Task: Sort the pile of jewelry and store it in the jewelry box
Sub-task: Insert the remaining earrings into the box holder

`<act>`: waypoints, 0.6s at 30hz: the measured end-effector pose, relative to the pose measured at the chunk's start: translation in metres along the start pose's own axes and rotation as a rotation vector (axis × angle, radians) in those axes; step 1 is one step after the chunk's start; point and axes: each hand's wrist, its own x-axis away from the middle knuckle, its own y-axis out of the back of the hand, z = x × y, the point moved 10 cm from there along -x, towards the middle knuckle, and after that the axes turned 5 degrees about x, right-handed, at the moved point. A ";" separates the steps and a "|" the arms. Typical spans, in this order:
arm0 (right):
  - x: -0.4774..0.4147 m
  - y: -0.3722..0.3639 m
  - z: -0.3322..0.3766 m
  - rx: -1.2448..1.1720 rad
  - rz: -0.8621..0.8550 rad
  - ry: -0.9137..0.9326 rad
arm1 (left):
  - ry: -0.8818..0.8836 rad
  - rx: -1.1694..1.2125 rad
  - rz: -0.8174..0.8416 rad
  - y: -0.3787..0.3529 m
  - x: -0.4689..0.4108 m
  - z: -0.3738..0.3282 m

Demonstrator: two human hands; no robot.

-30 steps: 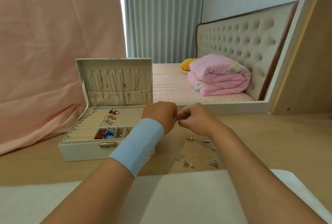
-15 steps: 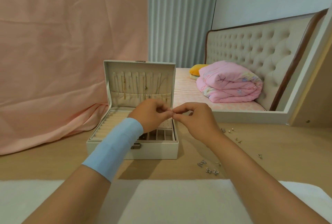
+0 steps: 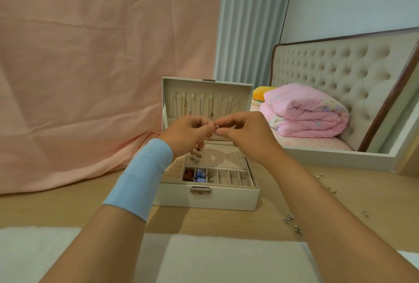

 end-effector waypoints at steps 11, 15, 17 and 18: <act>-0.018 -0.010 -0.016 -0.036 0.013 -0.008 | 0.046 0.122 -0.060 0.002 -0.014 0.023; -0.019 -0.005 -0.028 -0.030 -0.012 -0.016 | 0.070 0.163 -0.059 -0.006 -0.018 0.030; -0.021 -0.001 -0.035 -0.022 -0.032 -0.033 | 0.056 0.157 -0.074 -0.009 -0.019 0.028; -0.022 0.002 -0.039 -0.010 -0.043 -0.045 | 0.045 0.147 -0.084 -0.011 -0.020 0.026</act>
